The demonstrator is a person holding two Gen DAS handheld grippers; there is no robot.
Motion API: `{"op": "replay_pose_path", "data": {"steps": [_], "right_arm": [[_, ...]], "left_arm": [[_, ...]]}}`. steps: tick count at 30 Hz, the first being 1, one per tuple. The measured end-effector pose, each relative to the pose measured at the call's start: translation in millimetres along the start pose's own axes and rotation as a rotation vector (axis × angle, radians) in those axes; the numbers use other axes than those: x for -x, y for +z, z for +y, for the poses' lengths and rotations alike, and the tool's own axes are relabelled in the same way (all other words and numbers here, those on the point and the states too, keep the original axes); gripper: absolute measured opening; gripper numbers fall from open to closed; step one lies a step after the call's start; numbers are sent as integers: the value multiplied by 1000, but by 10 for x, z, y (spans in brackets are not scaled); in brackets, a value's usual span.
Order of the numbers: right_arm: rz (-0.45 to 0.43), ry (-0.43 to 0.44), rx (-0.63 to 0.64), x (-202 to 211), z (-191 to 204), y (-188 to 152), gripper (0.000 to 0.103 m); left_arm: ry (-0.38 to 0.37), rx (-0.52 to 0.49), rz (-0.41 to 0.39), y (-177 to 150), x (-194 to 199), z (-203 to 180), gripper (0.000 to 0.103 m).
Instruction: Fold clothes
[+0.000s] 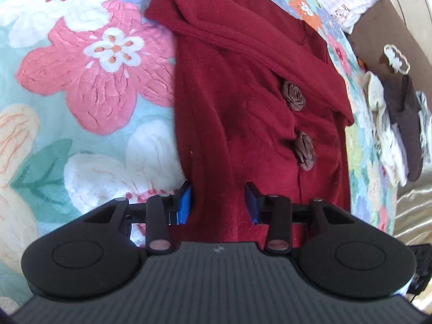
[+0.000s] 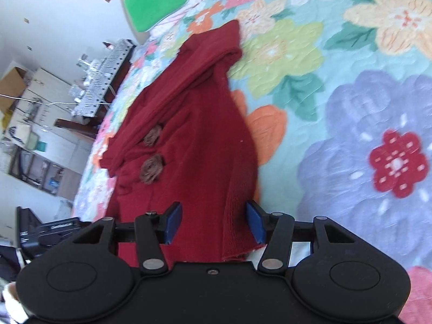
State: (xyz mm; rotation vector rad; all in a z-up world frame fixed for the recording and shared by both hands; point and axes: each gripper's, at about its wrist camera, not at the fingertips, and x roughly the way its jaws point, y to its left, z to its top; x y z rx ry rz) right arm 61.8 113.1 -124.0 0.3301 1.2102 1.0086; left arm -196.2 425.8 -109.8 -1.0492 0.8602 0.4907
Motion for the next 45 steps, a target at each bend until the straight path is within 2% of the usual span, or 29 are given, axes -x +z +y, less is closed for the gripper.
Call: {"op": "replay_pose_path", "data": {"steps": [2, 3, 4, 5, 7, 8, 9, 10, 11, 12, 13, 14, 15, 16, 17, 18, 21, 25, 27, 30, 34, 37, 40, 41, 45], "right_arm": [[1, 22, -16, -36, -1, -21, 52], [-20, -22, -18, -5, 25, -38, 43], [-49, -57, -2, 43, 69, -73, 41], [-79, -92, 13, 93, 113, -109, 42], [-138, -162, 45, 191, 201, -181, 43], [-129, -159, 41, 182, 193, -200, 45], [-101, -141, 19, 130, 160, -224, 52], [-74, -123, -2, 79, 128, -248, 55], [-66, -97, -17, 51, 111, -241, 56], [-60, -71, -32, 25, 95, -234, 62], [-53, -45, -47, -2, 79, -227, 66], [-33, -11, -51, -31, 87, -208, 66], [-27, 17, -66, -54, 75, -205, 61], [-22, 45, -82, -77, 64, -202, 36], [-18, 32, -69, -102, 85, -218, 17], [-13, 18, -56, -128, 107, -233, 13], [-30, -37, 13, -118, 241, -268, 13], [-107, -3, 37, 6, 398, -144, 12], [-117, 9, 49, 37, 500, 24, 12], [-148, -22, 100, 54, 737, 385, 12], [-165, -65, 181, -71, 1068, 1023, 12], [-133, -20, 217, -261, 1228, 1600, 12], [-123, -86, 251, -569, 1419, 2187, 12], [-118, -106, 247, -690, 1430, 2337, 12], [-115, -207, 238, -1173, 1396, 2814, 12]], "left_arm": [[-26, 36, 9, 11, -23, 52, 51], [-34, 29, 12, 10, -34, 40, 60], [-30, 3, 15, 12, -48, 2, 64], [-20, -26, 18, 9, -62, -42, 68], [48, -122, 18, -46, -88, -199, 74], [75, -168, 21, -72, -108, -269, 78], [101, -211, 24, -98, -128, -335, 79], [120, -236, 27, -116, -145, -376, 75], [130, -231, 27, -117, -145, -373, 59], [139, -226, 27, -119, -145, -369, 41], [142, -219, 26, -119, -139, -359, 32], [115, -198, 17, -112, -109, -320, 20], [90, -180, 10, -104, -83, -283, 13], [73, -168, 7, -96, -69, -257, 13], [57, -158, 3, -88, -55, -232, 13], [43, -157, -3, -84, -42, -223, 11], [6, -211, -47, -89, 11, -310, 10], [3, -233, -116, -46, 118, -412, 9], [-15, -215, -129, 44, 131, -464, 9], [-59, -198, -135, 270, 183, -542, 9], [-87, -172, -181, 777, 312, -642, 9], [-93, -217, -239, 1283, 314, -788, 9], [-31, -234, -245, 1785, 194, -928, 9], [-34, -230, -248, 1927, 137, -948, 9], [-21, -77, -227, 2443, -292, -761, 10]]}}
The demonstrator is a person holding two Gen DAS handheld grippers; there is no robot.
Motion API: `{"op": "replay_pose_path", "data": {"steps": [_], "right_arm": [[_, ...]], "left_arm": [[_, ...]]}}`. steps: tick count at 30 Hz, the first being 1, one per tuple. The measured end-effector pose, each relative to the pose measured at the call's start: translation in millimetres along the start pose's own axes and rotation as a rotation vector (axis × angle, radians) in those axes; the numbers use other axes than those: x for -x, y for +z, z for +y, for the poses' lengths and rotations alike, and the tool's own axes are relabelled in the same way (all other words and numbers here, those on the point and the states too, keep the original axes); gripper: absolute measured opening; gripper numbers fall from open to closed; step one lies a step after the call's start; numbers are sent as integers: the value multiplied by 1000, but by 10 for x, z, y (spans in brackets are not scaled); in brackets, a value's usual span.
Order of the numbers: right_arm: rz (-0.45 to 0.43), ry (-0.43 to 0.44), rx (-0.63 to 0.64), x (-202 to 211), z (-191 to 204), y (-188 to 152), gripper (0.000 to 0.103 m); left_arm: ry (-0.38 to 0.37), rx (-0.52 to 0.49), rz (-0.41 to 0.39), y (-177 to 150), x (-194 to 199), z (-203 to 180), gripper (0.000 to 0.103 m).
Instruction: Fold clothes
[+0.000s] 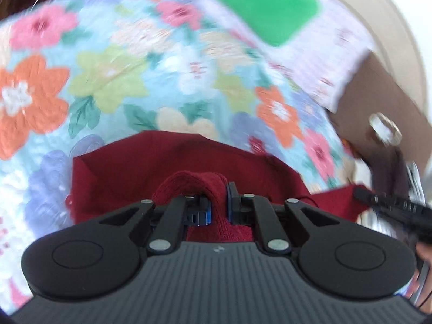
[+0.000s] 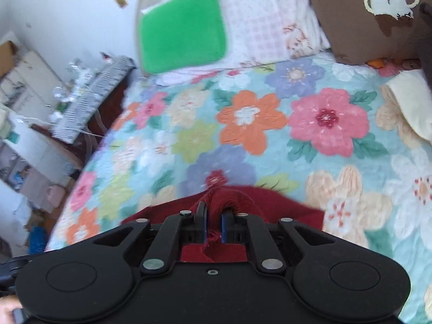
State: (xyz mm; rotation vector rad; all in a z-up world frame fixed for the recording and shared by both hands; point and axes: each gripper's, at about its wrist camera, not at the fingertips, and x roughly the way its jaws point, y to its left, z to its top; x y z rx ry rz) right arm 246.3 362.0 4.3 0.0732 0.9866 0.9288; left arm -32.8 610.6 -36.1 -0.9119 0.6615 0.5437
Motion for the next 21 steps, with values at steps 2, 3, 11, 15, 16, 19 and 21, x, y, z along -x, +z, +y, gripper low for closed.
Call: {"op": "replay_pose_path", "data": {"steps": [2, 3, 11, 15, 16, 19, 21], "right_arm": [[22, -37, 9, -247, -44, 74, 13], [44, -42, 18, -361, -68, 79, 14], [78, 47, -31, -590, -314, -47, 25], [-54, 53, -62, -378, -386, -55, 54], [-84, 11, -35, -334, -350, -79, 55], [-116, -25, 46, -243, -229, -213, 55], [-90, -3, 95, -244, -127, -357, 55]], "left_arm": [[41, 66, -2, 40, -297, 195, 12], [77, 81, 20, 38, -466, 263, 13], [-35, 133, 49, 34, -568, 633, 17], [-42, 54, -89, 165, -252, 616, 32], [-38, 34, -154, 178, -136, 615, 32], [-37, -40, -209, 188, 74, 589, 41], [-60, -124, -154, 109, 85, 510, 41]]}}
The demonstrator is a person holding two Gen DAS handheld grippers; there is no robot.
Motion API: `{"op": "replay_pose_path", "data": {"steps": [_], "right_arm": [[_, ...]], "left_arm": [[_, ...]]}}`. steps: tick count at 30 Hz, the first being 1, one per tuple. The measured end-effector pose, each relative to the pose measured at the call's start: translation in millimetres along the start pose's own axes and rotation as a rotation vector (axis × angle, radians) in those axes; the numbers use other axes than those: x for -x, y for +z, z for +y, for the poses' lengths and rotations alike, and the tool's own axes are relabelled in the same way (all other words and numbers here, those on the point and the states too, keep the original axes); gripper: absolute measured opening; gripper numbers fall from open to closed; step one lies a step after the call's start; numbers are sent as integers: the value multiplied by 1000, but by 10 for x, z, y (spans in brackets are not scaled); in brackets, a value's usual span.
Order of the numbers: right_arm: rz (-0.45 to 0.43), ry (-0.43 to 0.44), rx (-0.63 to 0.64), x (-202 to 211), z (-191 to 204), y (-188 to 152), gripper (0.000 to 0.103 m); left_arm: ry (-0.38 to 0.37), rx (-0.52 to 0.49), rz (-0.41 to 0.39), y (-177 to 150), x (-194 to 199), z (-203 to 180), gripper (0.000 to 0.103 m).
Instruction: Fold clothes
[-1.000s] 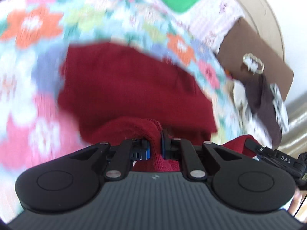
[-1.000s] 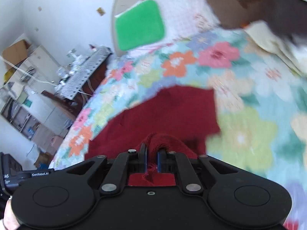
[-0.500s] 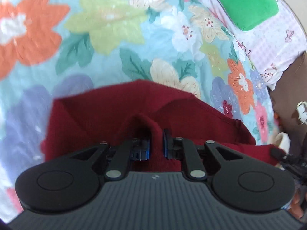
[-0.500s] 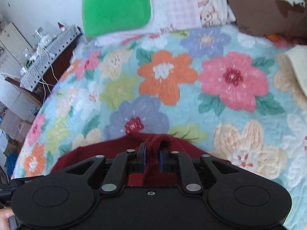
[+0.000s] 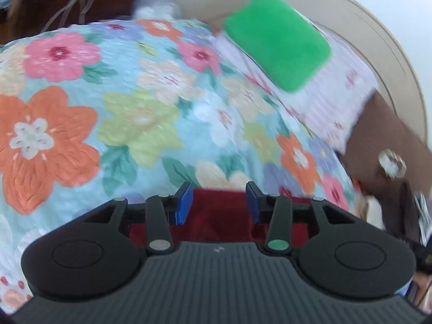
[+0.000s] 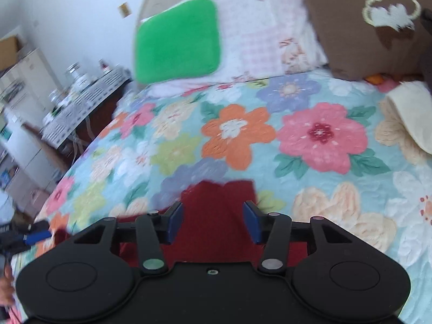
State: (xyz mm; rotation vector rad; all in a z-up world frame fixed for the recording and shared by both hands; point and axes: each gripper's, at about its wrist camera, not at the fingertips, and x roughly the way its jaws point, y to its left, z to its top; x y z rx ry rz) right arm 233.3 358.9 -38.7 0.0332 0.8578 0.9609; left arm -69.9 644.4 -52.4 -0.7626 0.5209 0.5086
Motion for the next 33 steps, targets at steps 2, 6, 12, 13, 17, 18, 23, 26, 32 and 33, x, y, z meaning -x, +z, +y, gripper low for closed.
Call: {"op": "replay_pose_path", "data": {"steps": [2, 6, 12, 13, 17, 18, 23, 26, 32, 33], "right_arm": [[25, 26, 48, 12, 115, -133, 55], [51, 30, 119, 20, 307, -369, 55], [121, 4, 115, 56, 302, -569, 55], [132, -33, 110, 73, 261, -601, 55], [202, -177, 209, 134, 138, -802, 55], [182, -176, 250, 200, 153, -849, 56], [81, -284, 206, 597, 110, -1037, 66], [88, -92, -47, 742, -76, -1169, 66], [113, -1, -409, 624, -189, -1502, 66], [100, 16, -419, 597, -150, -1532, 66]], "left_arm": [[-13, -96, 70, -134, -30, -133, 41], [25, -340, 187, -492, -216, -495, 43], [238, -208, 202, -561, -396, -442, 44], [265, -168, 191, -569, -345, -397, 44], [288, -9, 115, -691, 83, -274, 49], [285, 26, 92, -752, 217, -247, 52], [158, 257, 68, -1168, 643, -42, 58], [65, 314, 93, -1365, 631, -29, 58], [110, 154, 20, -1481, 557, -405, 65], [87, 189, -1, -1470, 540, -398, 67]]}}
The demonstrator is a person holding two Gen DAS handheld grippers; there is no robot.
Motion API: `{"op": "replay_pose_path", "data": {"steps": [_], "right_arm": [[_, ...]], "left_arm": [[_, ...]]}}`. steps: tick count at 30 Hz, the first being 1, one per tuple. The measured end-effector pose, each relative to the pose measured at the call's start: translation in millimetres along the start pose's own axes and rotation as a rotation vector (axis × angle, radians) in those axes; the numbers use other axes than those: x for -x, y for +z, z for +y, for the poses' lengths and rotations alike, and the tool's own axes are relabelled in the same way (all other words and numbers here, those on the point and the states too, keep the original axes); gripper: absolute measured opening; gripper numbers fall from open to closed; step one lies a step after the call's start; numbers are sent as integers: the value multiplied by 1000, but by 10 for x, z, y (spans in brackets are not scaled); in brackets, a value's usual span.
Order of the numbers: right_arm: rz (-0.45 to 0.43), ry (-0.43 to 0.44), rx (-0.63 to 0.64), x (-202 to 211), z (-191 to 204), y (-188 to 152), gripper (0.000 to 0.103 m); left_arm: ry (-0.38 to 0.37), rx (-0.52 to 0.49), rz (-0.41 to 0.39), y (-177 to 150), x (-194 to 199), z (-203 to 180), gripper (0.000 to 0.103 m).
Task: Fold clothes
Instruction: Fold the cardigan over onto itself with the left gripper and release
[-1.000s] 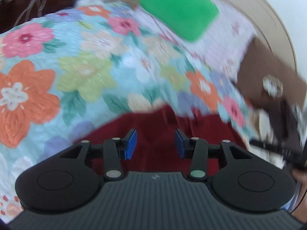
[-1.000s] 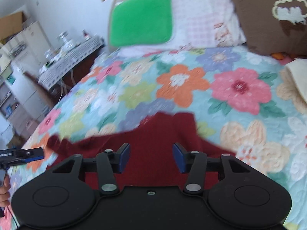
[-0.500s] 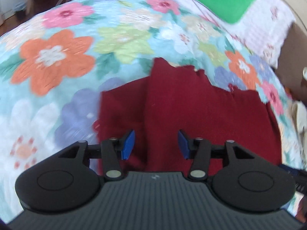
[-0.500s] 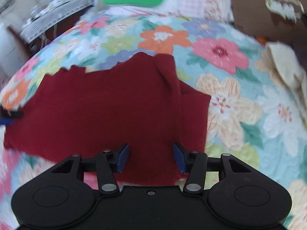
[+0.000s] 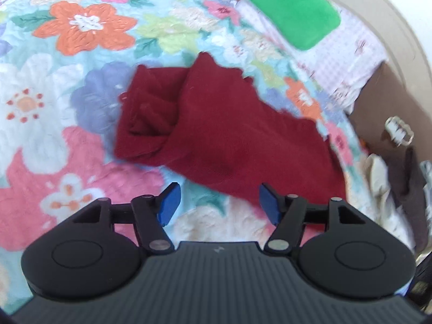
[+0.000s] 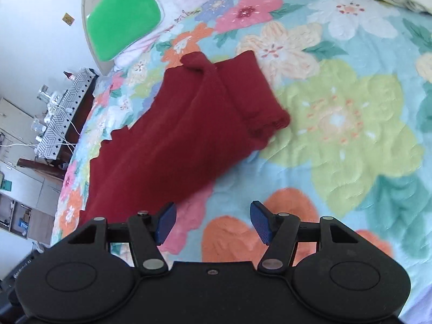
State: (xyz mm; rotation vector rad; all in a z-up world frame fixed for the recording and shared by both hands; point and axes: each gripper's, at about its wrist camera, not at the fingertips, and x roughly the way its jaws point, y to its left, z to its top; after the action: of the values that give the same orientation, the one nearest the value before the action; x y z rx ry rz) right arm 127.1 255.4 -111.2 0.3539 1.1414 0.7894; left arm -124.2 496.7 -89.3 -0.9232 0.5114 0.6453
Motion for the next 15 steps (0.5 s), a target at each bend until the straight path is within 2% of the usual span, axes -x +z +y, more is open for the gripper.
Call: {"op": "replay_pose_path", "data": {"steps": [1, 4, 7, 9, 12, 15], "right_arm": [[-4, 28, -30, -27, 1, -22, 66], [-31, 156, -237, -140, -101, -65, 67], [-116, 166, -372, -221, -215, -70, 67], [-164, 141, -383, -270, -230, -10, 68], [-213, 92, -348, -382, -186, 121, 70], [-232, 59, -320, -481, -149, 268, 72]], "left_arm": [[-24, 45, -14, 16, -24, 17, 67], [-78, 188, -43, 78, -138, 137, 69], [-127, 383, -45, 66, -225, 325, 69], [-125, 452, -46, 45, -260, 403, 69], [-39, 459, -74, 84, -343, 474, 69], [-7, 415, -71, 159, -518, 503, 73]]}}
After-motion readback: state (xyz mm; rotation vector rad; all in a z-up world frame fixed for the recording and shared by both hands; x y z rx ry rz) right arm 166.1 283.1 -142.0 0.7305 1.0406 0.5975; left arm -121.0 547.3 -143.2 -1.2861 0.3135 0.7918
